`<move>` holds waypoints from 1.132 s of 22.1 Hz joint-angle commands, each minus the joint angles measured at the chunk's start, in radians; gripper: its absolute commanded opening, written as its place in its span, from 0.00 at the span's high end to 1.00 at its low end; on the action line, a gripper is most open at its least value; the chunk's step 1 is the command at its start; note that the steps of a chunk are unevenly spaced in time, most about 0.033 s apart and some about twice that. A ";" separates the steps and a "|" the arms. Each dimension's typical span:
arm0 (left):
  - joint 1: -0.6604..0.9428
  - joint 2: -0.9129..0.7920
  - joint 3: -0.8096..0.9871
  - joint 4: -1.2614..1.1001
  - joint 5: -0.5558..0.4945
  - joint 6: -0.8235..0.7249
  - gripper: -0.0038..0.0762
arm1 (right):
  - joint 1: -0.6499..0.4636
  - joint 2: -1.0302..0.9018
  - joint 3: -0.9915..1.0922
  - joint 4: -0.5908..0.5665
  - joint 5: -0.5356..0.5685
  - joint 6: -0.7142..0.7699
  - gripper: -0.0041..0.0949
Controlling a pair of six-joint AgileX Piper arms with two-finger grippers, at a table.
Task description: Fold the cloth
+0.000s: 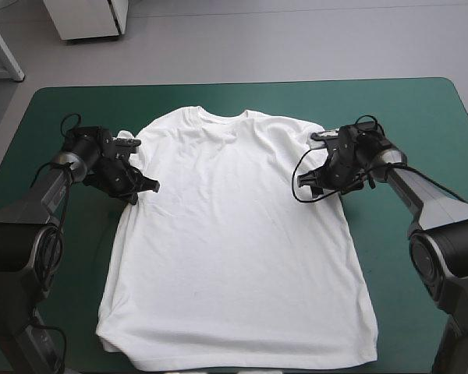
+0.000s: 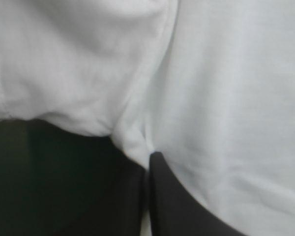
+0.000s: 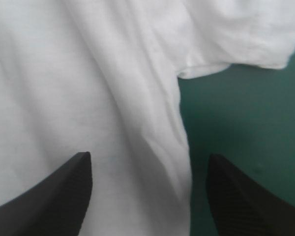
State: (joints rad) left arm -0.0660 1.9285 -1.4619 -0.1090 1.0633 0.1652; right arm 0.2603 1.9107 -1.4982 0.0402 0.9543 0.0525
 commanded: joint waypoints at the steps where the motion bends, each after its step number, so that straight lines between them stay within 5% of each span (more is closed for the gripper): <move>1: -0.005 -0.008 0.001 -0.048 0.030 -0.003 0.96 | -0.006 -0.008 -0.034 0.027 -0.023 -0.014 0.41; 4: -0.005 -0.008 0.001 -0.048 0.008 -0.007 0.96 | -0.006 0.006 -0.034 0.058 -0.040 -0.025 0.55; 6: -0.005 -0.012 0.001 -0.046 -0.007 -0.030 0.96 | -0.006 -0.008 -0.034 0.068 -0.081 -0.029 0.78; 7: -0.005 -0.021 -0.008 -0.044 -0.007 -0.030 0.96 | -0.006 -0.026 -0.044 0.068 -0.099 -0.029 0.98; 18: -0.005 -0.286 -0.475 0.005 0.083 -0.041 0.96 | -0.006 -0.255 -0.525 -0.015 0.173 -0.030 0.98; 25: -0.005 -0.383 -0.624 0.117 0.104 -0.040 0.96 | -0.006 -0.310 -0.694 -0.094 0.263 -0.009 0.98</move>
State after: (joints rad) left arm -0.0679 1.6237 -2.0196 -0.0456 1.2043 0.1347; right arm 0.2563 1.6714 -2.1122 0.0000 1.2300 0.0329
